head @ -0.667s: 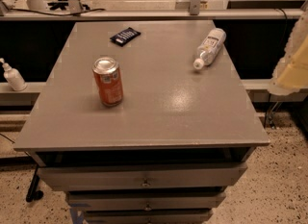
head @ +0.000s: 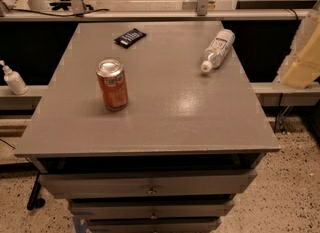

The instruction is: Pick blue plastic bottle

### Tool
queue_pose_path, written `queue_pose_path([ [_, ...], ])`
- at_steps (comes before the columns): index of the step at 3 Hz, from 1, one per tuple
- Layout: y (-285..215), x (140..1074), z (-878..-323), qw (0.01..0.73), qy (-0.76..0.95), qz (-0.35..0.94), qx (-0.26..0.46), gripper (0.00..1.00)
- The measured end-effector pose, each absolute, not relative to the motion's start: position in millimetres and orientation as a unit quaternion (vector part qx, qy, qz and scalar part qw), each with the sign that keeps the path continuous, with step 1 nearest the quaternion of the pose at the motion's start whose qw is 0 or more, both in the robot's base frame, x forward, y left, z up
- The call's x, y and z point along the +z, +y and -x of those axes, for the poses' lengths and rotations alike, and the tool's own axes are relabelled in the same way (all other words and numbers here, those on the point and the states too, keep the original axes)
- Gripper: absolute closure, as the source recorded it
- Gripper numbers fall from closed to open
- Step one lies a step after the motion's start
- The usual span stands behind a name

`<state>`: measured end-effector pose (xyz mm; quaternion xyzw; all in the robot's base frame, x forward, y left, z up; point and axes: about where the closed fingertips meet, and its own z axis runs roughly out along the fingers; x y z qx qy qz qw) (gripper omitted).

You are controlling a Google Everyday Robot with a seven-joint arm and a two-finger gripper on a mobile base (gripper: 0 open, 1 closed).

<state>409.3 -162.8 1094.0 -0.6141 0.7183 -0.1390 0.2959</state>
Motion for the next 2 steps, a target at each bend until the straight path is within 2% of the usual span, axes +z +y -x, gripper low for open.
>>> queue_pose_path([
  [1, -162, 1093, -421, 0.313, 0.71, 0.614, -0.143, 0.0],
  [2, -165, 1075, -461, 0.342, 0.697, 0.615, -0.14, 0.0],
])
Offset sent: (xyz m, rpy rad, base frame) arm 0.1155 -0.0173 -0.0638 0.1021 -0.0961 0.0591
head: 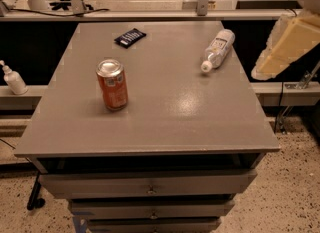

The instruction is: Pick blue plastic bottle

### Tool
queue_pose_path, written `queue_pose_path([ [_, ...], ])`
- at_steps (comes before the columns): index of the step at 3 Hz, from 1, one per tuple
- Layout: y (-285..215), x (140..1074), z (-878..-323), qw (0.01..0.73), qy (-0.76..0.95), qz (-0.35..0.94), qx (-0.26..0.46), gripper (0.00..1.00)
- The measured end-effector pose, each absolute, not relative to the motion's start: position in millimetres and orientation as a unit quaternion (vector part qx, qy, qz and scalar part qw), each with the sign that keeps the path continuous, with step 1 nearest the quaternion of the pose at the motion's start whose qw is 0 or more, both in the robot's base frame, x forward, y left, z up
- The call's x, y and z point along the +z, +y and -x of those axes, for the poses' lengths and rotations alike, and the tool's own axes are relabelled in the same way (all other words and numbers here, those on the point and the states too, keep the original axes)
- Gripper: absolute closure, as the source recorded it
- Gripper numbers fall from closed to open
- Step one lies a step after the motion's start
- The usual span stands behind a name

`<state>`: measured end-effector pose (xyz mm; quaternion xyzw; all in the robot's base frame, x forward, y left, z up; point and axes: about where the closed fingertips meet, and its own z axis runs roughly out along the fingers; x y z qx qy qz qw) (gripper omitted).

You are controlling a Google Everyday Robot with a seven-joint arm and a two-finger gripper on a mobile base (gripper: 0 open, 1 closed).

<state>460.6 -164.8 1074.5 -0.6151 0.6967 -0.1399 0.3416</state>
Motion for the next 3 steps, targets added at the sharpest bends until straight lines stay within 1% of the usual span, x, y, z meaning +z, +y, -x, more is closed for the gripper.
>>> queue_pose_path([
  [2, -188, 1024, -552, 0.355, 0.686, 0.621, -0.129, 0.0],
  [3, -203, 1000, -593, 0.345, 0.676, 0.64, -0.121, 0.0],
])
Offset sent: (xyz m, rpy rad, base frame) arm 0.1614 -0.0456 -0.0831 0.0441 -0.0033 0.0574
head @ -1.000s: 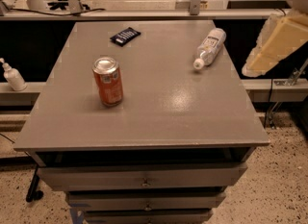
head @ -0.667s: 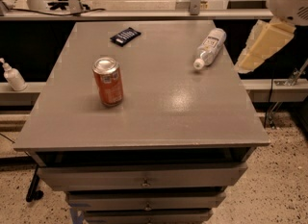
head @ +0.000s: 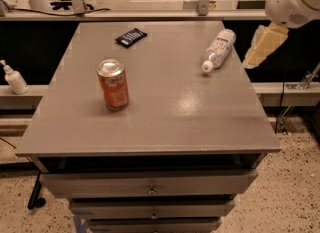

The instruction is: Pick blue plastic bottle

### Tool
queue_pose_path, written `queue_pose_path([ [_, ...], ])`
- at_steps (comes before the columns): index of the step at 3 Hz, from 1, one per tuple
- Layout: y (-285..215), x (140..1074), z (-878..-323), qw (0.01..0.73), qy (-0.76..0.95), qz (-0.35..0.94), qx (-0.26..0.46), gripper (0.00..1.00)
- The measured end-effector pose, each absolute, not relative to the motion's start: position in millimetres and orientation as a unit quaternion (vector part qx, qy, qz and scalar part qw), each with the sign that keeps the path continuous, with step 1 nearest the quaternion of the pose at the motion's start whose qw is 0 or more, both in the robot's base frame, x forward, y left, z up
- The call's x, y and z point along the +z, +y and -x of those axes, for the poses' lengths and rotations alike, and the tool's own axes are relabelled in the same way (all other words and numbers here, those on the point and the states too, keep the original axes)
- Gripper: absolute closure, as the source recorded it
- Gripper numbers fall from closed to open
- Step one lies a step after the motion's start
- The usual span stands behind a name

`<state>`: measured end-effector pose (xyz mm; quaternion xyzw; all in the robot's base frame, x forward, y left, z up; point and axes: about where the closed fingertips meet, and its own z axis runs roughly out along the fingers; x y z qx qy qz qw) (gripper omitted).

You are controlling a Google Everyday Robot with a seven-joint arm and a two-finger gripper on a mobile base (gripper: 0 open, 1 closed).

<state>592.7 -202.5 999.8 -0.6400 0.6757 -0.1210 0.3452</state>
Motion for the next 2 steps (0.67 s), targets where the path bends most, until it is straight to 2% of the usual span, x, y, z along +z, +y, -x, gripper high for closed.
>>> queue_pose_path([
  [1, -213.9, 974.3, -627.5, 0.322, 0.657, 0.672, -0.114, 0.0],
  [2, -213.9, 974.3, -627.5, 0.322, 0.657, 0.672, -0.114, 0.0],
])
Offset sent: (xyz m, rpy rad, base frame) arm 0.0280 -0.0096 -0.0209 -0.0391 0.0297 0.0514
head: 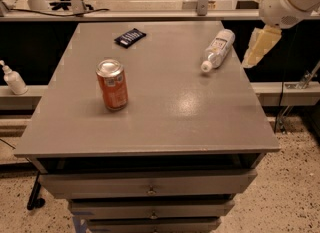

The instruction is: Pick blue plastic bottle

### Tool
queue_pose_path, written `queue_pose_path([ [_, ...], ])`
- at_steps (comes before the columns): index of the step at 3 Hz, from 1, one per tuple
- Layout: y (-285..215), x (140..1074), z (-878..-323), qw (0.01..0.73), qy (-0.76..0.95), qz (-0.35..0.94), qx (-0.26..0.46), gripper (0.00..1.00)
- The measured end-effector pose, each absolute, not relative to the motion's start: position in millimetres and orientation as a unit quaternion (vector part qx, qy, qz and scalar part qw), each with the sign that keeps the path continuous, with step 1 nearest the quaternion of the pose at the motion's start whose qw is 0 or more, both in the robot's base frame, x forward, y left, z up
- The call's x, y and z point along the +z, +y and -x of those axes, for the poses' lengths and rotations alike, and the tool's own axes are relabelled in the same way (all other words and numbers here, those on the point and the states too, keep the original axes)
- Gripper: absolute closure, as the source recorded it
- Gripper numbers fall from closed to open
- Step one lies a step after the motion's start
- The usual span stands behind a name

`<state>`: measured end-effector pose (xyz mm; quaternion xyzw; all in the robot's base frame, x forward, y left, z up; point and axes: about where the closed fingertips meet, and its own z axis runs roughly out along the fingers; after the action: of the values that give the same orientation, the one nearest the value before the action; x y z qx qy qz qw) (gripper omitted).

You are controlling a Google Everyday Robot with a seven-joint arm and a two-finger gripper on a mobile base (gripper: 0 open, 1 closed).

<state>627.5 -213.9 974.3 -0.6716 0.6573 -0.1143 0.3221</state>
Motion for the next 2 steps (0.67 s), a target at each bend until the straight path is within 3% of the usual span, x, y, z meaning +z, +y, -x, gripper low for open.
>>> queue_pose_path([
  [2, -213, 939, -677, 0.297, 0.573, 0.744, -0.174, 0.0],
])
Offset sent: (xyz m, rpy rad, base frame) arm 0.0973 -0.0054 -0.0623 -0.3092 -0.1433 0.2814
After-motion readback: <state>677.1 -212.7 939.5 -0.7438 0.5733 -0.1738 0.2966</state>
